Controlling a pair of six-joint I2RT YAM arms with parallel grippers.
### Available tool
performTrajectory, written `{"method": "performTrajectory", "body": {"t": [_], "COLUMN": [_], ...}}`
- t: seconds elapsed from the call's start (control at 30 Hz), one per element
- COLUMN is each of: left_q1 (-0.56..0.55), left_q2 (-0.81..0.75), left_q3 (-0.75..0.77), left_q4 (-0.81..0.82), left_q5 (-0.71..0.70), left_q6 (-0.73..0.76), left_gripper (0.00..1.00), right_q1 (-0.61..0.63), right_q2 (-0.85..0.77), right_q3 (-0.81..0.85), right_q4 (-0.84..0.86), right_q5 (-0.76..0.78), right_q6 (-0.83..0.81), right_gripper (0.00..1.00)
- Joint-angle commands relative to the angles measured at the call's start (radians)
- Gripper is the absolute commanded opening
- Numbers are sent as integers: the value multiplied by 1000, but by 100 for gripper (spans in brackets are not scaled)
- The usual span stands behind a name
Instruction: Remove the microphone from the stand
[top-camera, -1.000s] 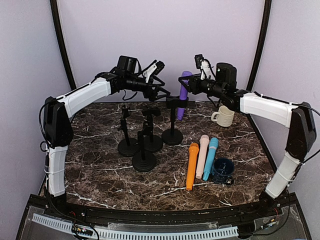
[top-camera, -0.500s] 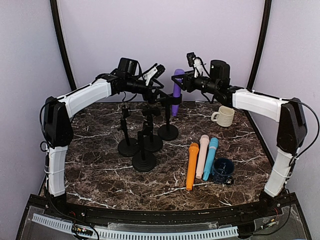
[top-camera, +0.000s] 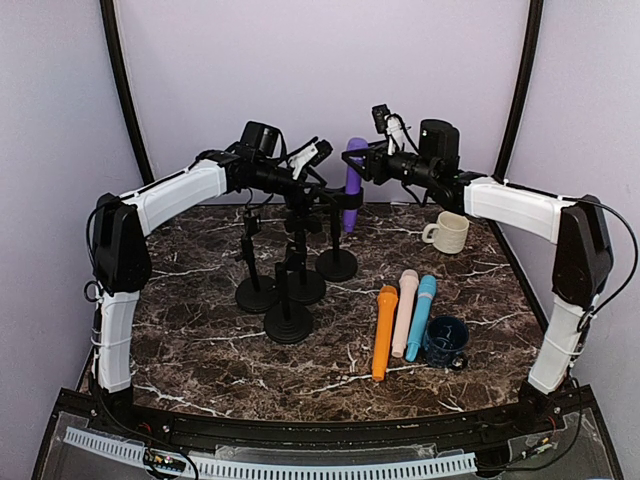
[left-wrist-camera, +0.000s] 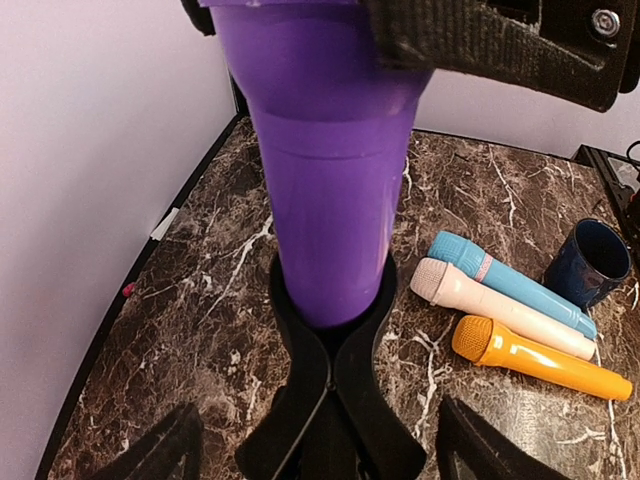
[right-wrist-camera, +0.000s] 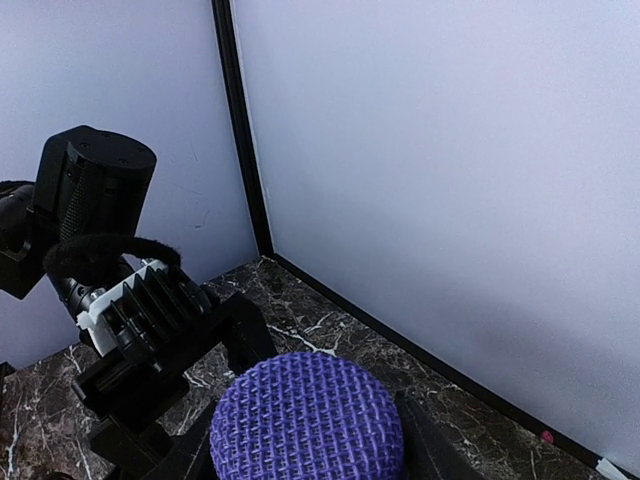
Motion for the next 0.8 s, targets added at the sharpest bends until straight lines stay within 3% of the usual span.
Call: {"method": "performTrajectory", "body": {"t": [0.0,0.1,0.17,0.27,0.43,0.57,0.77], "left_q1": [0,-2,-2,-2,-2,-2,-2], "left_q2": [3,4,7,8,8,8,8], "left_q3": [15,17,22,29,37,45,56], "left_q4": [-51,-47,-51,-69,-84,-84,-80], "left_q5": [-1,-8,-12,-12,-5,-4,-24], "left_q6": [33,34,37,50,70,67,56], "left_gripper": [81,79,73,52,27,21,19], "right_q1": [1,1,1,1,1,-3,-25], "right_q2": [-11,-12,-14,-17,-26,-57,-163], "right_q3": [58,58,56,52,52,52,-22], "right_q4": [97,97,96,98,86,37,4], "right_q5": [-17,-16,-16,-14,23,102,174], "right_q6": [2,2,2,0,-1,-21,-26], "right_gripper": [8,8,8,8,8,8,8]}}
